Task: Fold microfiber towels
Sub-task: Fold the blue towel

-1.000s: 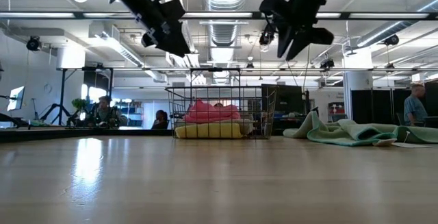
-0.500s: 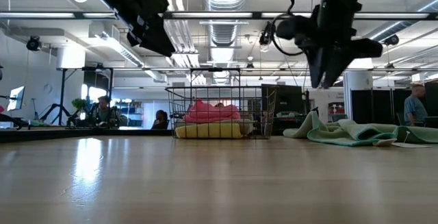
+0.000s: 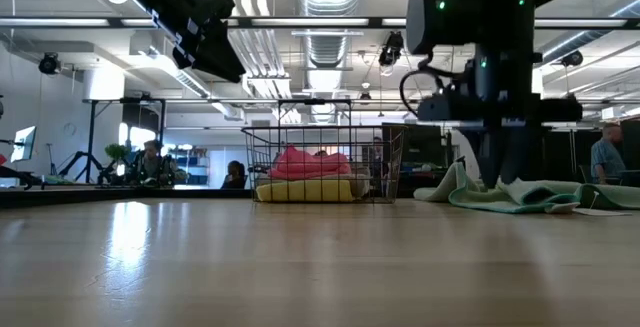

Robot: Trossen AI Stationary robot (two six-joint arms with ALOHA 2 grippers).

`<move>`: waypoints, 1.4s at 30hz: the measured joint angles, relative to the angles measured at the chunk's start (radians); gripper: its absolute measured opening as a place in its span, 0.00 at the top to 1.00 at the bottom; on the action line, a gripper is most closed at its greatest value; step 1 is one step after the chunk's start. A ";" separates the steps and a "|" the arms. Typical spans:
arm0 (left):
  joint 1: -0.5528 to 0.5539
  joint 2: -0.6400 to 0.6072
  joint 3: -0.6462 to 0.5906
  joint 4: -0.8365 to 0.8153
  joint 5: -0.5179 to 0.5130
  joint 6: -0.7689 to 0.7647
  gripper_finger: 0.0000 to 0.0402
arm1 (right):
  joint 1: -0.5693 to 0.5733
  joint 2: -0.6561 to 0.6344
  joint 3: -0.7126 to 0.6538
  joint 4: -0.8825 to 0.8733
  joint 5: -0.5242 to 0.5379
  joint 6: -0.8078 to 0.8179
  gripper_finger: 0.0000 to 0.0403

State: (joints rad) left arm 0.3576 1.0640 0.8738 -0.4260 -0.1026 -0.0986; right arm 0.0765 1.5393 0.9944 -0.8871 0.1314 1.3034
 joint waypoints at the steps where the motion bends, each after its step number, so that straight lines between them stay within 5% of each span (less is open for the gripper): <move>1: 0.000 0.000 0.000 -0.002 0.000 0.000 0.63 | 0.000 0.020 0.002 0.003 -0.001 -0.010 0.73; 11: -0.001 0.001 0.000 -0.002 0.000 0.001 0.63 | 0.000 0.175 0.042 -0.049 0.000 0.006 0.73; 27: 0.000 0.001 0.001 -0.001 0.001 0.002 0.63 | -0.047 0.183 -0.116 0.093 -0.099 -0.032 0.73; 35: 0.000 0.001 0.001 -0.001 0.001 0.009 0.63 | -0.056 0.173 -0.151 0.176 -0.146 -0.012 0.95; 42: 0.000 0.002 0.000 -0.001 0.002 0.011 0.63 | -0.031 0.135 -0.079 0.148 -0.137 0.006 0.98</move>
State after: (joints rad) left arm 0.3577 1.0657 0.8734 -0.4274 -0.1007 -0.0879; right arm 0.0452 1.6742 0.9153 -0.7391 -0.0055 1.3090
